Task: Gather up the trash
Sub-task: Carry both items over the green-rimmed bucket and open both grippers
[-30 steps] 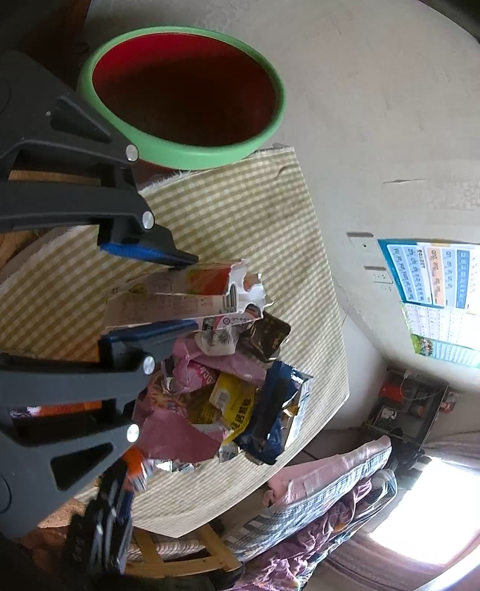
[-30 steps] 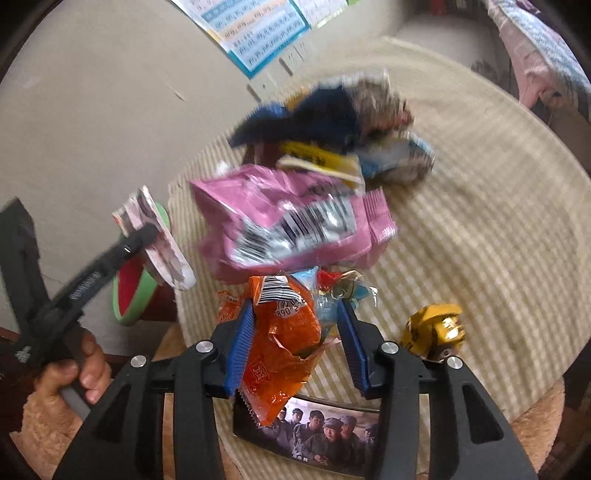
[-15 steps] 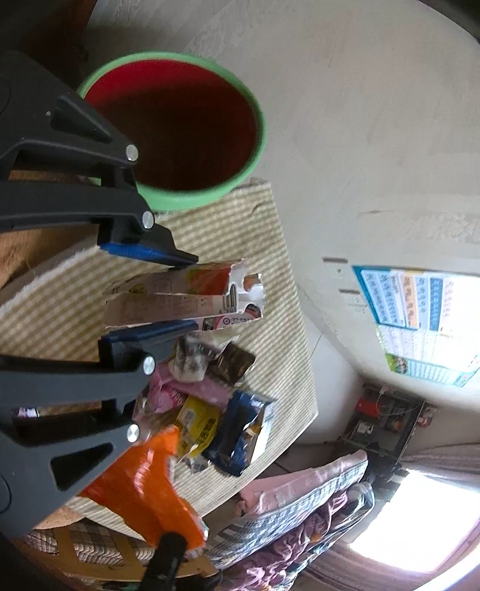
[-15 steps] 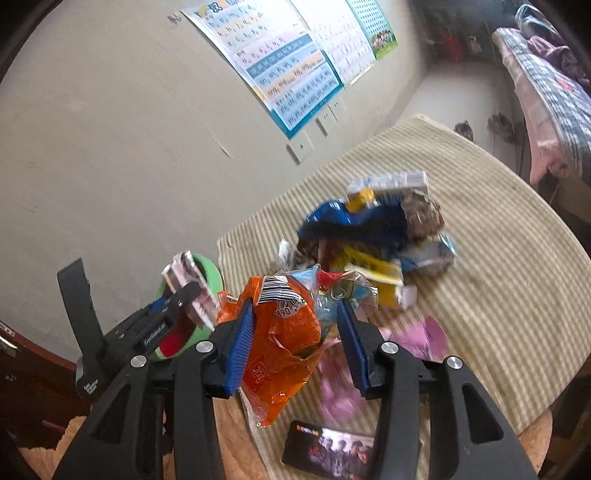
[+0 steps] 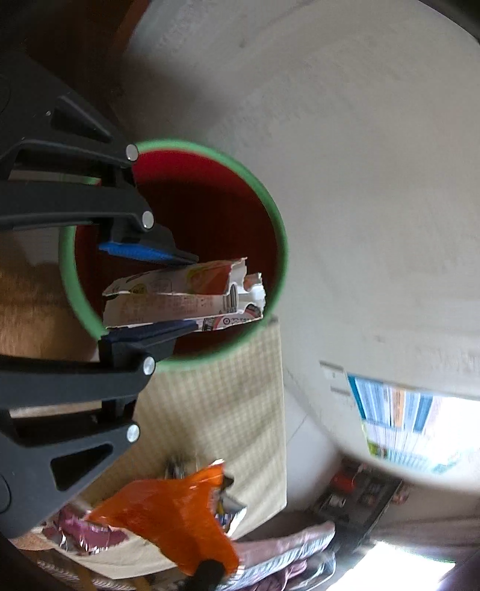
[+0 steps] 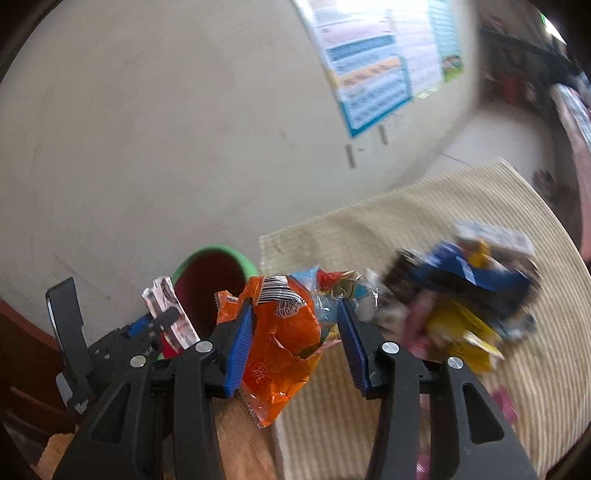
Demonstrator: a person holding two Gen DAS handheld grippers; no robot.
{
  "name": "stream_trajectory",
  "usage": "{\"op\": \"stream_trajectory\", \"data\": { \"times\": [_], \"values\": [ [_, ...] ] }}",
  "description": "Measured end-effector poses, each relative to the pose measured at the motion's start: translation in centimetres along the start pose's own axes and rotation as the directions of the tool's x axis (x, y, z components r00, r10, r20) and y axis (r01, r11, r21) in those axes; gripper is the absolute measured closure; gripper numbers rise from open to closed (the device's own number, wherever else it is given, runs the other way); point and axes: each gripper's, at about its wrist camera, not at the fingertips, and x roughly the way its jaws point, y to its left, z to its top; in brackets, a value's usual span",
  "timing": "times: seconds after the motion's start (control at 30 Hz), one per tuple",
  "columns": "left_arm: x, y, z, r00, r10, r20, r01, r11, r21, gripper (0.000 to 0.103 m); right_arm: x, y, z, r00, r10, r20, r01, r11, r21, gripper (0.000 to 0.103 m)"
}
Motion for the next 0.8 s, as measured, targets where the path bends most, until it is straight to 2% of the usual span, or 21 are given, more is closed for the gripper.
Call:
{"op": "stream_trajectory", "data": {
  "times": [0.33, 0.4, 0.47, 0.63, 0.8],
  "values": [
    [1.0, 4.5, -0.6, 0.999, 0.051, -0.018, -0.053, 0.995, -0.079, 0.073, 7.5, 8.3, 3.6, 0.999, 0.027, -0.035, -0.032, 0.989, -0.147, 0.054],
    [1.2, 5.2, -0.7, 0.999, 0.048, -0.018, -0.049, 0.994, -0.094, 0.066, 7.7, 9.6, 3.3, 0.998, 0.043, -0.046, -0.049, 0.988, -0.146, 0.049],
    [1.1, 5.6, -0.8, 0.998, 0.059, -0.006, -0.059, 0.993, -0.097, 0.044, 8.2, 10.4, 3.3, 0.997, 0.061, -0.055, -0.068, 0.988, -0.141, 0.043],
    [1.2, 6.3, -0.8, 0.999, 0.052, 0.006, -0.051, 0.993, -0.109, 0.044, 8.3, 11.1, 2.8, 0.997, 0.055, -0.053, -0.063, 0.984, -0.168, 0.042],
    [1.3, 5.4, -0.9, 1.000, 0.015, 0.000, -0.015, 0.994, -0.105, 0.044, 6.6, 9.7, 2.8, 0.998, 0.051, -0.034, -0.056, 0.988, -0.141, 0.042]
  ]
}}
